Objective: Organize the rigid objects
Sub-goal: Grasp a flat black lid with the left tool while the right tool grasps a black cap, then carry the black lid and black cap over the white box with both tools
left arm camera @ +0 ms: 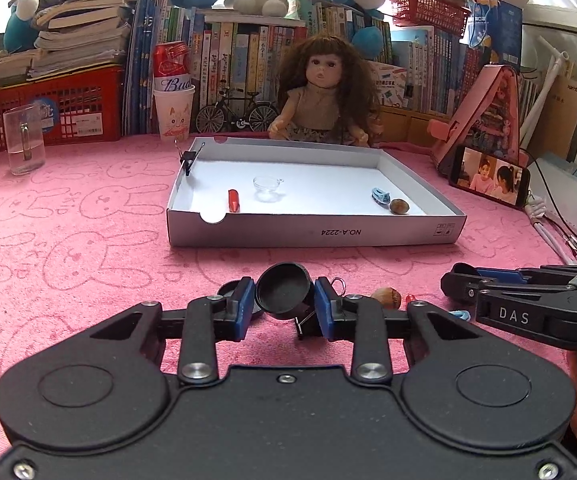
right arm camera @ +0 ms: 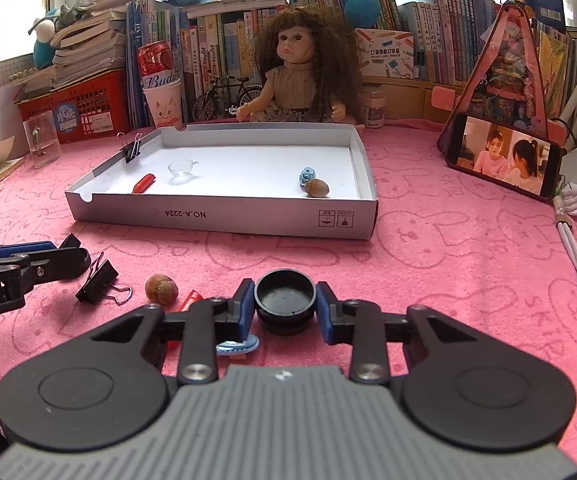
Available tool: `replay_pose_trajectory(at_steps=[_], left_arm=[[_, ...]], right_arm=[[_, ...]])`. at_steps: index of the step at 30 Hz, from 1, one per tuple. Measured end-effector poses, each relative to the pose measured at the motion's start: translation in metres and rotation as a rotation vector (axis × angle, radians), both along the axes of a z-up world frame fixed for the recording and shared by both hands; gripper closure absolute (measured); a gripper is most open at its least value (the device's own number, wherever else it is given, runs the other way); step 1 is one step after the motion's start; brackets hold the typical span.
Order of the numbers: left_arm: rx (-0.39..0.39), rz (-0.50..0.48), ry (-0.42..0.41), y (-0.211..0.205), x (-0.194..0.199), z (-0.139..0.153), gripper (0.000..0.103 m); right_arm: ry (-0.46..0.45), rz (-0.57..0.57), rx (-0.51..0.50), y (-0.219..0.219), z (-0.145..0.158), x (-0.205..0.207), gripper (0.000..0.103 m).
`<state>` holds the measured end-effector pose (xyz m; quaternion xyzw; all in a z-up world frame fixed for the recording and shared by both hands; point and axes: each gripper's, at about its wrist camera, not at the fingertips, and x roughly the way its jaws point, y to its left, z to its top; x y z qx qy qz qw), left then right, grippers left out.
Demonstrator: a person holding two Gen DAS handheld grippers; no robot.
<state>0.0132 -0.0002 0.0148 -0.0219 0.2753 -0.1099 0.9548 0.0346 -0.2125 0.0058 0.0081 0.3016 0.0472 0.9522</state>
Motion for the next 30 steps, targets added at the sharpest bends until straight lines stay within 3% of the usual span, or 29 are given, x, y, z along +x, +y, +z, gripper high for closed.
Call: replay_pose_trajectory(at_steps=[30], left_arm=[[0.014, 0.048, -0.045, 0.01, 0.053, 0.026, 0.072]], right_arm=[[-0.056, -0.011, 0.009, -0.005, 0.022, 0.029, 0.065]])
